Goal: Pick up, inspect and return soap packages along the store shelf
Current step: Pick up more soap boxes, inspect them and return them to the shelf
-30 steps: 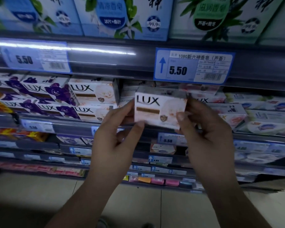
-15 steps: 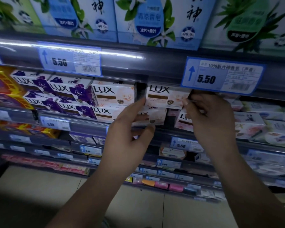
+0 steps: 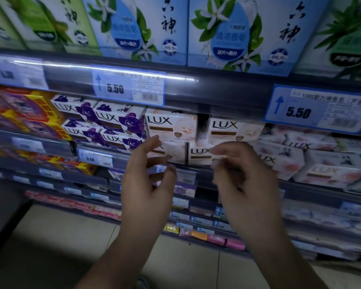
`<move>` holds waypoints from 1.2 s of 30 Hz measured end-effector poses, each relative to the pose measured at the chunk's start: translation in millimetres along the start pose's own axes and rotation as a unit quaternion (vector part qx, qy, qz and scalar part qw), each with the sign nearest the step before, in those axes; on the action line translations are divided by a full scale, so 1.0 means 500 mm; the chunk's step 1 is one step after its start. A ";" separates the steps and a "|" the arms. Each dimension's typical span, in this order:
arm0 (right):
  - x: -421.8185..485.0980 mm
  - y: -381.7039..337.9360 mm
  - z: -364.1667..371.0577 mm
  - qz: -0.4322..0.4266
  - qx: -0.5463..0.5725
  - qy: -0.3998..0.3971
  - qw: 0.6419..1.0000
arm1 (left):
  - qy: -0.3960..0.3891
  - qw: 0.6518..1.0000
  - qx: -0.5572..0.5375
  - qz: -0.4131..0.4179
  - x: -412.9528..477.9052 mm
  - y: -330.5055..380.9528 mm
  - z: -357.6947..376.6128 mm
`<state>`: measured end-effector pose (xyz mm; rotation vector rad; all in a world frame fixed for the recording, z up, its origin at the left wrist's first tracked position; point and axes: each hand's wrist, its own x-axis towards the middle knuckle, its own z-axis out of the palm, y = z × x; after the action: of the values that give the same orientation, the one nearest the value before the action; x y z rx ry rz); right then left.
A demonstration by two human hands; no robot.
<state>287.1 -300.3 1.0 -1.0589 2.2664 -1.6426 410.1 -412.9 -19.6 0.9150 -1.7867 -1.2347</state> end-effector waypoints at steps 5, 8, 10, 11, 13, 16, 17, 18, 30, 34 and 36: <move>0.001 -0.021 0.078 0.040 0.004 -0.063 0.997 | -0.019 0.999 0.032 0.007 0.026 -0.005 -0.018; 0.003 -0.023 0.102 0.048 -0.004 -0.054 0.997 | -0.018 0.999 0.034 0.001 0.041 -0.011 -0.025; 0.006 -0.025 0.113 0.058 0.002 -0.059 0.997 | -0.031 0.999 0.030 -0.006 0.051 -0.016 -0.028; 0.008 -0.025 0.116 0.062 0.004 -0.061 0.996 | -0.042 0.999 0.027 -0.008 0.055 -0.018 -0.028; 0.013 -0.026 0.120 0.069 0.011 -0.056 0.996 | -0.055 0.998 0.022 -0.007 0.060 -0.019 -0.027; 0.013 -0.027 0.119 0.070 0.025 -0.033 0.997 | -0.044 0.999 -0.005 0.000 0.060 -0.016 -0.030; 0.010 -0.026 0.117 0.066 0.030 -0.022 0.997 | -0.037 0.999 -0.018 0.007 0.057 -0.014 -0.033; 0.006 -0.024 0.115 0.061 0.038 -0.010 0.997 | -0.029 0.999 -0.029 0.018 0.054 -0.012 -0.036; -0.048 -0.004 0.022 0.064 0.163 0.001 0.985 | -0.067 0.977 -0.197 -0.042 0.008 0.005 -0.069; -0.054 0.002 -0.008 0.048 0.181 -0.029 0.982 | -0.090 0.978 -0.187 -0.031 -0.015 0.015 -0.061; -0.055 0.003 -0.021 0.044 0.189 -0.030 0.980 | -0.101 0.979 -0.173 -0.025 -0.022 0.022 -0.056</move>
<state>301.6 -275.0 -3.9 -0.8870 1.8307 -1.8750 438.3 -411.7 -4.5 0.6561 -1.6342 -1.6572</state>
